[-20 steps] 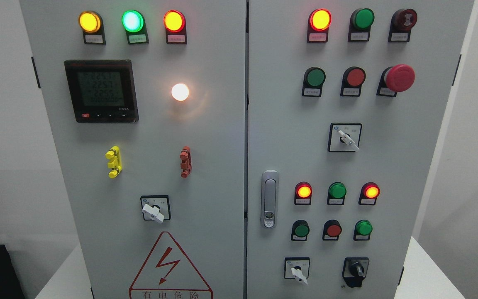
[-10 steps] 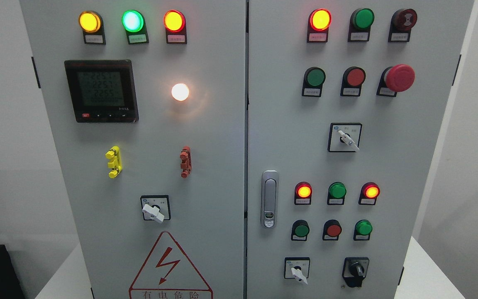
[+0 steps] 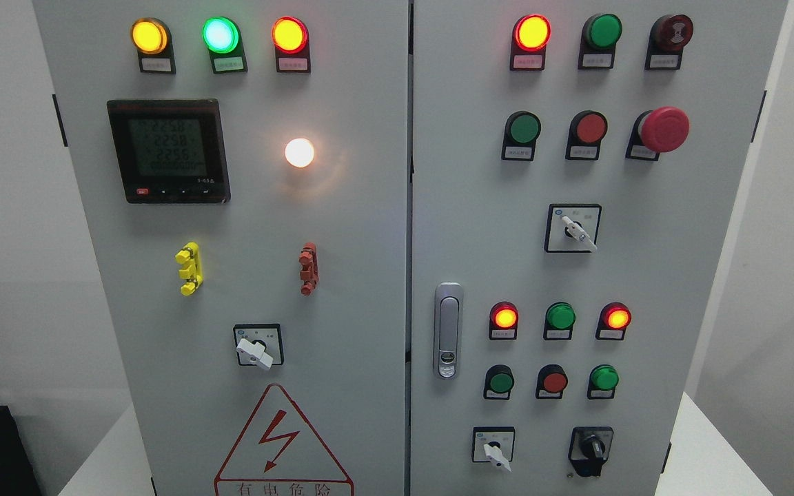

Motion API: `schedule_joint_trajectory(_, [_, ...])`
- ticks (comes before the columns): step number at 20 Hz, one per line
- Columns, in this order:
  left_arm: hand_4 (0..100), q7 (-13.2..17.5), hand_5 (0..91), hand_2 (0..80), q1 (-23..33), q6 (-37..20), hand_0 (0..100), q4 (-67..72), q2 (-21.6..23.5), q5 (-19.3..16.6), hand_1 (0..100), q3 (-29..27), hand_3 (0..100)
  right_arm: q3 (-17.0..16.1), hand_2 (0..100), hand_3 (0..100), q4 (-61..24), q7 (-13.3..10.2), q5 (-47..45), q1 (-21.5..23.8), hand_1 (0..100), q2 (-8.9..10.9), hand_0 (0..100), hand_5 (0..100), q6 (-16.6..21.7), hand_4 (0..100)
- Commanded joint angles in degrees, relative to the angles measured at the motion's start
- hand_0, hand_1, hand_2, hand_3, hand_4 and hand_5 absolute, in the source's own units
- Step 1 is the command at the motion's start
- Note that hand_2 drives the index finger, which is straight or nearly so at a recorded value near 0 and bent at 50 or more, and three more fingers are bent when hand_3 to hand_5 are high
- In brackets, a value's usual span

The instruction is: Trip black knob to open circuit

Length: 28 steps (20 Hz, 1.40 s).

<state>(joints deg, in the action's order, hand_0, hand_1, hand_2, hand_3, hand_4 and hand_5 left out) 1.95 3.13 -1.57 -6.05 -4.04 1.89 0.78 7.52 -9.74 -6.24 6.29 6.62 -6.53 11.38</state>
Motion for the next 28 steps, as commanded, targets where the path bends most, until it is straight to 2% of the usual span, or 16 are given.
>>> schedule_joint_trajectory(1, [0, -0.01, 0.0, 0.0, -0.14, -0.1, 12, -0.01, -0.09, 0.14, 39, -0.07, 0, -0.22, 0, 0, -2.11, -0.35, -0.31, -0.12, 14, -0.32, 0, 0, 1.89, 0])
schedule_joint_trajectory(4, [0, -0.01, 0.0, 0.0, -0.14, -0.1, 12, -0.01, -0.09, 0.14, 39, -0.07, 0, -0.14, 0, 0, -5.71, -0.7, -0.31, 0.41, 15, -0.32, 0, 0, 2.68, 0])
schedule_joint_trajectory(7, [0, -0.01, 0.0, 0.0, -0.23, -0.1, 12, -0.01, -0.09, 0.14, 39, -0.07, 0, -0.14, 0, 6, -9.23, -0.97, -0.31, 1.2, 15, -0.32, 0, 0, 5.14, 0])
schedule_joint_trajectory(9, [0, -0.01, 0.0, 0.0, -0.23, -0.01, 12, -0.01, -0.09, 0.14, 39, -0.07, 0, -0.14, 0, 10, -11.43, -0.88, -0.31, 1.81, 17, -0.32, 0, 0, 7.16, 3])
schedule_joint_trajectory(11, [0, -0.01, 0.0, 0.0, -0.23, -0.1, 12, -0.01, -0.09, 0.14, 39, -0.07, 0, -0.14, 0, 19, -12.92, -0.97, -0.31, 2.17, 19, -0.32, 0, 0, 10.23, 9])
schedule_joint_trajectory(12, [0, -0.01, 0.0, 0.0, -0.23, -0.1, 12, -0.01, 0.0, 0.14, 39, -0.07, 0, -0.14, 0, 19, -13.19, -0.97, -0.31, 2.17, 20, -0.32, 0, 0, 11.98, 10])
schedule_joint_trajectory(14, [0, -0.01, 0.0, 0.0, -0.23, -0.1, 12, -0.01, -0.09, 0.14, 39, -0.07, 0, -0.14, 0, 26, -13.98, -0.97, -0.4, 2.17, 25, -0.32, 0, 0, 15.06, 18])
schedule_joint_trajectory(18, [0, -0.01, 0.0, 0.0, -0.23, -0.1, 12, -0.01, -0.09, 0.14, 39, -0.07, 0, -0.14, 0, 36, -16.88, -2.11, -0.92, 2.52, 32, -0.24, 0, 0, 18.32, 28])
schedule_joint_trajectory(24, [0, -0.01, 0.0, 0.0, -0.23, -0.1, 12, -0.01, -0.09, 0.14, 39, -0.07, 0, -0.22, 0, 59, -22.77, -3.6, -3.47, 3.49, 40, -0.24, 0, 15, 21.75, 44])
schedule_joint_trajectory(28, [0, -0.01, 0.0, 0.0, -0.14, -0.1, 12, -0.01, -0.09, 0.14, 39, -0.07, 0, -0.14, 0, 76, -24.96, -5.89, -3.74, 3.57, 48, -0.06, 1, 26, 25.18, 55])
